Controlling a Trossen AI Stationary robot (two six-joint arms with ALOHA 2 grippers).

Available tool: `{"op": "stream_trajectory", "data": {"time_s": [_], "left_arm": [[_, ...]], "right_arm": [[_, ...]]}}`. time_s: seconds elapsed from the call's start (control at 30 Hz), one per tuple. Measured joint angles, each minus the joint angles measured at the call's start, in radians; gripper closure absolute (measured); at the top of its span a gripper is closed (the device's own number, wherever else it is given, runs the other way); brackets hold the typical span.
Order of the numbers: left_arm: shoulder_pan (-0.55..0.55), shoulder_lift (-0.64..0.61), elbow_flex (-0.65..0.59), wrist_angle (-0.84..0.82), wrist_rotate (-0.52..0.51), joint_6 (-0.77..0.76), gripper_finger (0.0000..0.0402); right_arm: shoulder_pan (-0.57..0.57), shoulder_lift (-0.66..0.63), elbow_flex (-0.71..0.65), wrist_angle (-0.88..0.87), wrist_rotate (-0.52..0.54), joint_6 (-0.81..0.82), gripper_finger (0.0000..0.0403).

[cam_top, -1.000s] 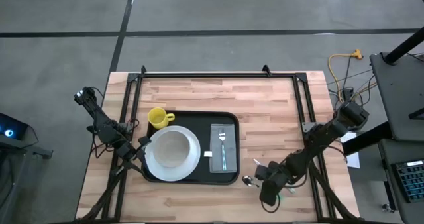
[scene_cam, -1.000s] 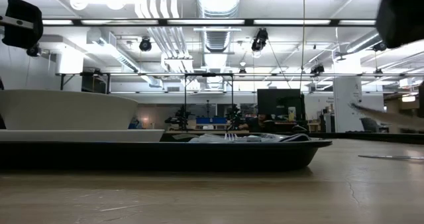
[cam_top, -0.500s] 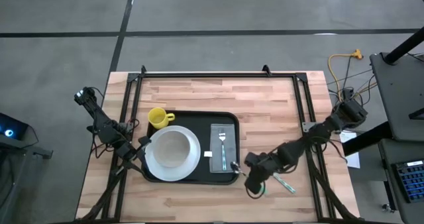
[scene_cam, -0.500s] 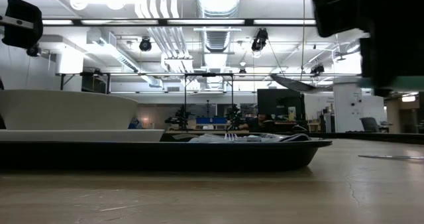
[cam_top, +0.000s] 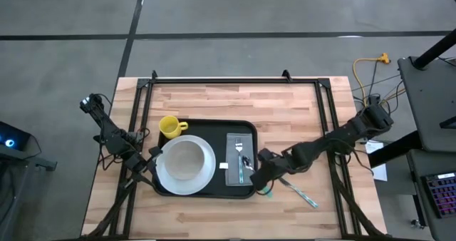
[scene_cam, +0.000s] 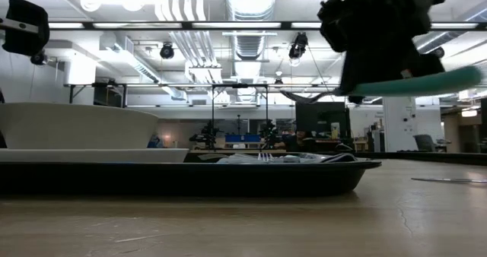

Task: Set up tray
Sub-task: Put the blue spoon on the gray napkin to the right of the white plate

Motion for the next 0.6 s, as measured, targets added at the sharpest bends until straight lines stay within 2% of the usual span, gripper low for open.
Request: {"op": "stream_trajectory", "data": {"time_s": [0.33, 0.6], "left_arm": [[0.0, 0.0, 0.0, 0.0, 0.0, 0.0, 0.0322], [0.0, 0.0, 0.0, 0.0, 0.0, 0.0, 0.0322]], "right_arm": [[-0.075, 0.002, 0.002, 0.002, 0.053, 0.138, 0.0374], [-0.124, 0.115, 0.098, -0.001, 0.055, 0.202, 0.0374]]}}
